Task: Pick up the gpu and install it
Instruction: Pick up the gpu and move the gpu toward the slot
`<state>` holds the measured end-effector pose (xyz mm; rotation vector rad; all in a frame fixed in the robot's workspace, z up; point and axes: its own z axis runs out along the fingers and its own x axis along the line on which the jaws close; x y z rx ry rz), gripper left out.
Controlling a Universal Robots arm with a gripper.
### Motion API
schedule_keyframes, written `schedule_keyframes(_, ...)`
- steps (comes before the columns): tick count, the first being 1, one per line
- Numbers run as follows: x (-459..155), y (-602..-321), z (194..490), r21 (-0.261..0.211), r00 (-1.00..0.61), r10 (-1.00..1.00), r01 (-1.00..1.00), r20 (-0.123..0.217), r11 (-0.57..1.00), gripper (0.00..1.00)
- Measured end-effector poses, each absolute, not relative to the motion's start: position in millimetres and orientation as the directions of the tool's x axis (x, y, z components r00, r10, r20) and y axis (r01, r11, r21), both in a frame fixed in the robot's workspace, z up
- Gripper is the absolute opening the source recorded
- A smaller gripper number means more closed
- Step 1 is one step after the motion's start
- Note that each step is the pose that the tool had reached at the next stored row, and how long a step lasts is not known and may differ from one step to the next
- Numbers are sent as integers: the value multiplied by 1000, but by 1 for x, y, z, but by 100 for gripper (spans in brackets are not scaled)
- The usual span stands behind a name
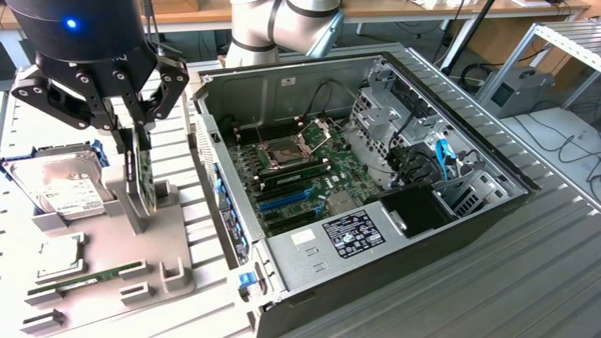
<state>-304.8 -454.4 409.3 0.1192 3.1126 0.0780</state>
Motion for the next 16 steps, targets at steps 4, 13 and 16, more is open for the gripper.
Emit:
schedule_keyframes(4, -305, -454, 410, 51, -997, 77, 76, -24, 996, 26)
schedule_keyframes(13, -305, -454, 412, 51, -997, 77, 76, -24, 996, 26)
schedule_keyframes(16, -305, -454, 413, 51, -997, 77, 76, -24, 996, 26)
